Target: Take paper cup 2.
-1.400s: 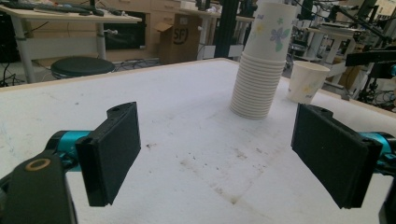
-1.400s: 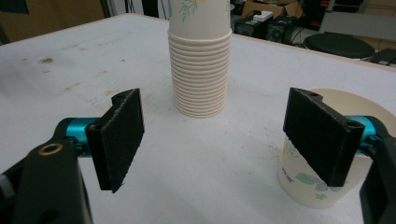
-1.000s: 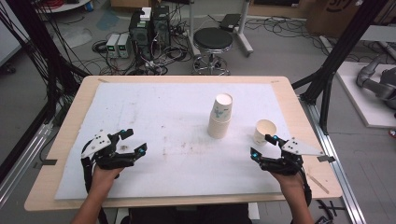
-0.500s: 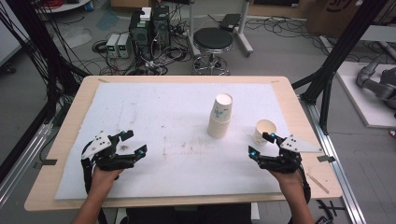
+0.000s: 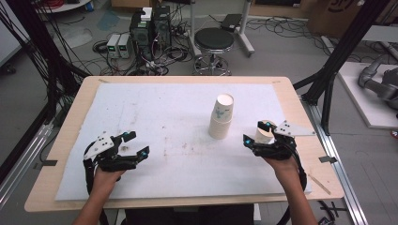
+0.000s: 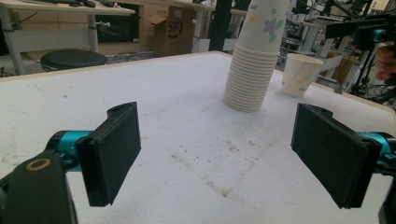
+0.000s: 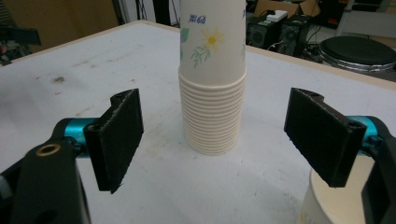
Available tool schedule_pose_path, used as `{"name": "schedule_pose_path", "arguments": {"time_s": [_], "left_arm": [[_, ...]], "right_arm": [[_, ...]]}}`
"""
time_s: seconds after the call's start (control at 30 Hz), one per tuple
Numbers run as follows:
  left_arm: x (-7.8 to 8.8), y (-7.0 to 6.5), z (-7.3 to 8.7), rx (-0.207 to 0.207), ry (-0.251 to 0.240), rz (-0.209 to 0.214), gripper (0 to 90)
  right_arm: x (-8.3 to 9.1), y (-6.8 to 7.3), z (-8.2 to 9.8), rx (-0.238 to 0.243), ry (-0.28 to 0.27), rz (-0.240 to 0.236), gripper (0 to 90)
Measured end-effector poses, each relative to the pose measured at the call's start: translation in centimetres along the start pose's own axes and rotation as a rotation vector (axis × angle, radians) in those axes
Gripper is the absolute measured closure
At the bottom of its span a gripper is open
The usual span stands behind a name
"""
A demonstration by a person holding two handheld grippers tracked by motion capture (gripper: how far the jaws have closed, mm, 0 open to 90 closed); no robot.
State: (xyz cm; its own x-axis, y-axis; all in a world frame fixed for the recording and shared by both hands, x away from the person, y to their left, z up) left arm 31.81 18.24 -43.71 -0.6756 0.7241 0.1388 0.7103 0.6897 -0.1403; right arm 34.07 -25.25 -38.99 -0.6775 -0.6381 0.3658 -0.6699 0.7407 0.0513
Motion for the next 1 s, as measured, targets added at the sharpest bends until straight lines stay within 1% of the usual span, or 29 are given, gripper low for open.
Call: {"name": "schedule_pose_path", "arguments": {"time_s": [0.17,0.2,0.23,0.27,0.37,0.43,0.57,0.63,0.67,0.8,0.87,0.93,1.0], "left_arm": [[0.0,0.0,0.0,0.001,0.0,0.001,15.8],[0.0,0.0,0.0,0.004,-0.001,0.003,15.8],[0.0,0.0,0.0,0.005,-0.001,0.001,15.9],[0.0,0.0,0.0,0.005,-0.001,0.002,15.9],[0.1,0.0,0.0,0.008,-0.002,0.003,15.9],[0.1,0.0,0.0,0.008,-0.002,0.004,15.9],[0.2,0.0,0.0,0.007,-0.001,0.003,15.9],[0.2,0.1,0.0,0.007,0.0,0.003,15.8],[0.2,0.1,0.0,0.007,0.0,0.003,15.9],[0.2,0.0,0.1,0.01,-0.001,0.005,15.9],[0.2,0.1,0.1,0.011,-0.001,0.006,15.9],[0.1,0.1,0.1,0.013,0.001,0.006,15.9],[0.1,0.2,0.1,0.013,-0.001,0.005,15.9]], "right_arm": [[-2.1,0.0,-1.7,0.02,0.028,-0.003,20.2],[-2.1,0.0,-1.7,0.02,0.028,-0.003,20.2],[-2.9,0.0,-2.3,0.028,0.04,-0.004,20.2],[-2.9,0.0,-2.3,0.028,0.04,-0.004,20.2],[-4.0,-0.1,-3.1,0.022,0.054,-0.015,20.2],[-4.5,-0.1,-3.5,0.033,0.059,-0.015,20.2],[-5.0,-0.2,-3.9,0.022,0.064,-0.021,20.2],[-5.2,-0.6,-4.0,0.026,0.069,-0.02,20.2],[-5.3,-0.6,-4.0,0.018,0.075,-0.019,20.2],[-5.4,-0.8,-4.3,0.021,0.078,-0.019,20.2],[-5.7,-0.9,-4.8,0.033,0.077,-0.021,20.2],[-5.8,-0.9,-4.9,0.032,0.081,-0.024,20.2],[-6.4,-1.0,-5.3,0.037,0.094,-0.025,20.2]]}}
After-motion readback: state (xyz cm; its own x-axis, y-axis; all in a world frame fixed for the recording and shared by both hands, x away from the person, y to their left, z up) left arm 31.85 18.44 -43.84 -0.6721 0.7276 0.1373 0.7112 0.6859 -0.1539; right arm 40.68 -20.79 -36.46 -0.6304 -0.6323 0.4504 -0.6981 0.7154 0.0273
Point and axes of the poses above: each handheld gripper's, and its own axes: x roughly backward along the jaws, z roughly out of its underside, y roughly to its left, the point moved 5 cm from there along -x, roughly forward along the jaws, and after that the axes turned 1 degree about -z, right-handed, at the moved point
